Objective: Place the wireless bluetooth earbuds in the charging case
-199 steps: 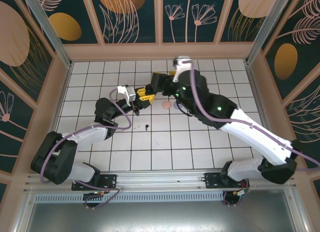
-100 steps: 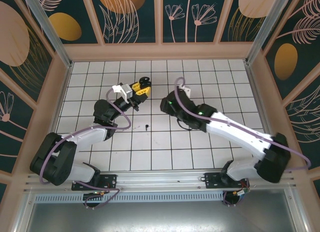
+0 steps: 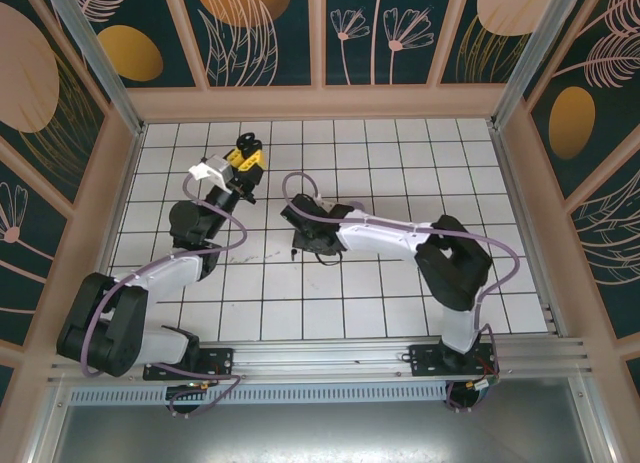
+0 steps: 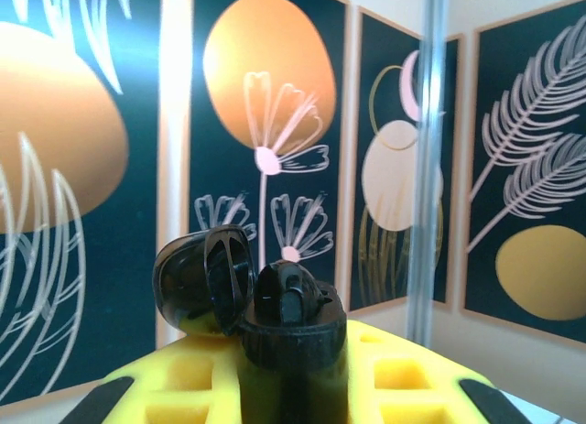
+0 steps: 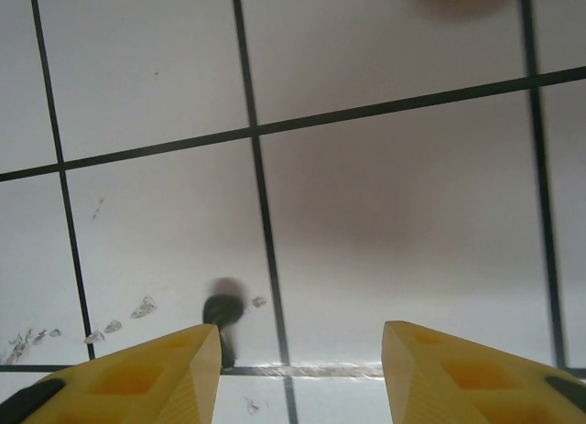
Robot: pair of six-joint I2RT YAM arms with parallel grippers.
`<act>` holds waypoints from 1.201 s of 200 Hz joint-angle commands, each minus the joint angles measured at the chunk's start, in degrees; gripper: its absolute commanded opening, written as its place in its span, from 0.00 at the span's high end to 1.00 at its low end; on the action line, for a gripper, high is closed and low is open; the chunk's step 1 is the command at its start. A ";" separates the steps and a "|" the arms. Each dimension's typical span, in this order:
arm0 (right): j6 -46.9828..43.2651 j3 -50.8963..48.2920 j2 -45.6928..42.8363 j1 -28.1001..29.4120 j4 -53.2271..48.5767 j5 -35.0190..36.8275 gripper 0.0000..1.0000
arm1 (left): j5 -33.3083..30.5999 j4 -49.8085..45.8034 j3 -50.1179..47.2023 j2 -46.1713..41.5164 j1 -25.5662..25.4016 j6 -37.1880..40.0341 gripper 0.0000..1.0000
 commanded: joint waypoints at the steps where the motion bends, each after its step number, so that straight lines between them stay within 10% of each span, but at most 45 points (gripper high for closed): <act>1: 0.15 5.21 3.31 0.98 -3.39 -1.02 0.50 | -2.98 3.92 -0.74 -1.98 0.78 -2.05 1.00; 240: -0.49 17.46 18.27 3.38 -9.45 -1.85 0.68 | -5.58 5.10 -3.66 -4.29 3.09 -2.44 1.00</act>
